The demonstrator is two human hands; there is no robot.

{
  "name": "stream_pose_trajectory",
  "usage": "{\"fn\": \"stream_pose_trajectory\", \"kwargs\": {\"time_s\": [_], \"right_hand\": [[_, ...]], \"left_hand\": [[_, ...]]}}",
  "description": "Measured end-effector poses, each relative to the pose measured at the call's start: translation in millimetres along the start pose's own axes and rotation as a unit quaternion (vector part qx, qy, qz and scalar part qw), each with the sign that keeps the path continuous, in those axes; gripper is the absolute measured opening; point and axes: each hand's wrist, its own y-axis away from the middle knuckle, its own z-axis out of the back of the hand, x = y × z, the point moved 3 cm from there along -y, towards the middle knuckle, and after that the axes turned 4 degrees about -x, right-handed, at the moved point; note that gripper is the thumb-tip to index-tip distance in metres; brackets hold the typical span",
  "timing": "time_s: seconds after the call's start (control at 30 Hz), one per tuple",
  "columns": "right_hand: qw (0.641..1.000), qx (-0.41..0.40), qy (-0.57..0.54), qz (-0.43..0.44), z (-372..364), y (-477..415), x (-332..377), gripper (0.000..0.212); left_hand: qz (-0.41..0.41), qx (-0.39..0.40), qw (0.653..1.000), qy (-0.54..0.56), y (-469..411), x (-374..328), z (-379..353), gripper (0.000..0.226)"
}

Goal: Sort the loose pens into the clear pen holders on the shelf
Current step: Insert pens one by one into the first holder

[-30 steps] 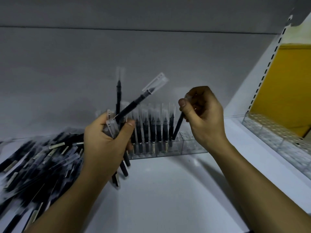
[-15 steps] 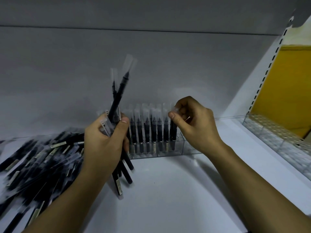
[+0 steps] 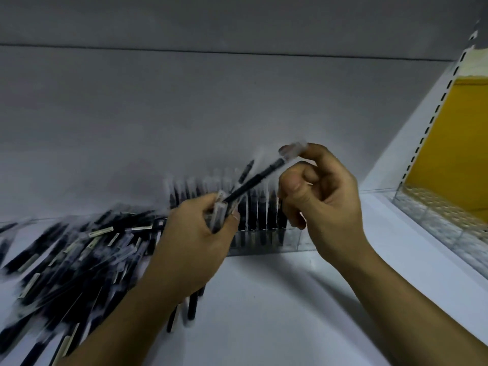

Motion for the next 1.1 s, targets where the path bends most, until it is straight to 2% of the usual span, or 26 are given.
{"fn": "stream_pose_trajectory", "kwargs": {"time_s": [0.1, 0.27, 0.43, 0.53, 0.6, 0.67, 0.73, 0.8, 1.1], "right_hand": [[0.999, -0.039, -0.012, -0.018, 0.7, -1.7, 3.6, 0.016], [0.991, -0.106, -0.032, -0.068, 12.7, -6.2, 2.2, 0.022], [0.979, -0.169, -0.066, -0.092, 29.5, -15.0, -0.4, 0.021], [0.973, -0.192, -0.055, -0.116, 35.0, -16.4, -6.4, 0.018], [0.969, -0.212, -0.032, -0.122, 38.9, -17.4, -10.7, 0.02], [0.966, -0.231, -0.012, -0.113, 43.8, -19.0, -12.2, 0.021], [0.964, -0.245, -0.004, -0.101, 50.2, -21.4, -12.3, 0.022], [0.961, -0.26, 0.007, -0.095, 57.9, -23.4, -14.4, 0.023], [0.958, -0.261, 0.032, -0.114, 67.5, -27.6, -27.2, 0.027]], "left_hand": [[-0.005, 0.024, 0.999, -0.03, 3.4, -1.3, -3.6, 0.032], [-0.018, 0.02, 0.998, -0.058, 3.0, -3.6, -3.0, 0.032], [0.008, -0.039, 0.999, -0.002, 0.3, -5.4, 2.1, 0.029], [-0.009, -0.098, 0.995, 0.03, -0.7, -13.2, 5.0, 0.016], [-0.032, -0.106, 0.993, 0.046, 0.3, -16.9, 4.1, 0.005], [-0.054, -0.111, 0.991, 0.058, 3.7, -17.8, 2.5, 0.009], [-0.056, -0.119, 0.989, 0.072, 6.8, -17.1, 1.7, 0.011], [-0.043, -0.126, 0.989, 0.07, 7.3, -15.0, 0.5, 0.004], [-0.006, -0.158, 0.984, 0.076, 10.2, -7.0, 1.2, 0.013]]}}
